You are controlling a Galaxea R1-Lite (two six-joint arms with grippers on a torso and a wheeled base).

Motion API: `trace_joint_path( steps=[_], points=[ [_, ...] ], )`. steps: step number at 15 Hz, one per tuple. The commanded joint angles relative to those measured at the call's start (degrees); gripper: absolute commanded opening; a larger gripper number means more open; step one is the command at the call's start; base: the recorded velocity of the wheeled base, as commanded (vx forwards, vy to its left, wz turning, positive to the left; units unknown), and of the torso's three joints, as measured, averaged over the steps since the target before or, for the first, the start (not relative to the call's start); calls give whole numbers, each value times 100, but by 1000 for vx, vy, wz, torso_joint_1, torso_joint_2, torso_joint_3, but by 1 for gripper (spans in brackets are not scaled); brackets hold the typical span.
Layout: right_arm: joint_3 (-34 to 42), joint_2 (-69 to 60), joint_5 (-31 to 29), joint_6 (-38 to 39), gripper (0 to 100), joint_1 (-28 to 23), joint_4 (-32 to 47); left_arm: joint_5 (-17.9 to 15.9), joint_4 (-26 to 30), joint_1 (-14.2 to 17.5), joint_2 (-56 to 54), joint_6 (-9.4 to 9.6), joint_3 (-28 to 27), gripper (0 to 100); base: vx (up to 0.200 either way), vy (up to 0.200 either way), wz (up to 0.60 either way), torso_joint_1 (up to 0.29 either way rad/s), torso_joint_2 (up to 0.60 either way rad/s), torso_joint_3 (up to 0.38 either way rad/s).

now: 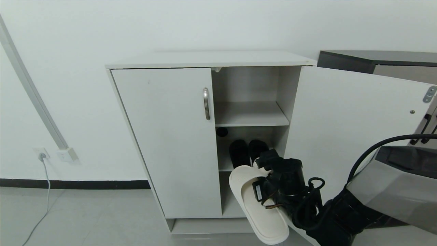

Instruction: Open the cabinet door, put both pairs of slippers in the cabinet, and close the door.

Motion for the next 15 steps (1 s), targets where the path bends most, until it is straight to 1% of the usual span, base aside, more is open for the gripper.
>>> trace_joint_path(
  steps=[1,2,3,4,6,7,9,12,13,15],
  points=[
    [-520,-572,-19,512,0,185,1144,6,2,6,-1,-1,1,0,0,0,0,0,0,0],
    [-845,-844,-45,846,0,282,2005,6,2,6,-1,-1,1,0,0,0,0,0,0,0],
    [-1197,-1082,-212,1110,0,387,2814,-3,2,6,-1,-1,1,0,0,0,0,0,0,0],
    [-1513,-1178,-485,1259,0,440,3280,-3,2,6,-1,-1,1,0,0,0,0,0,0,0],
    [-1830,-1214,-1065,1312,0,519,3368,-3,2,6,-1,-1,1,0,0,0,0,0,0,0],
    [-1874,-1301,-1214,1268,0,572,3359,-3,2,-2,-1,-1,1,0,0,0,0,0,0,0],
    [-1909,-1468,-1249,1215,0,625,3394,-3,2,-2,-1,-1,1,0,0,0,0,0,0,0],
    [-1961,-1539,-1311,872,0,625,3368,-3,2,-2,-1,-1,1,0,0,0,0,0,0,0],
    [-2076,-1504,-1328,793,0,625,3377,6,2,6,-1,-1,1,0,0,0,0,0,0,0],
    [-2489,-1187,-1601,767,0,589,3403,-3,2,-2,-1,-1,1,0,0,0,0,0,0,0]
  ],
)
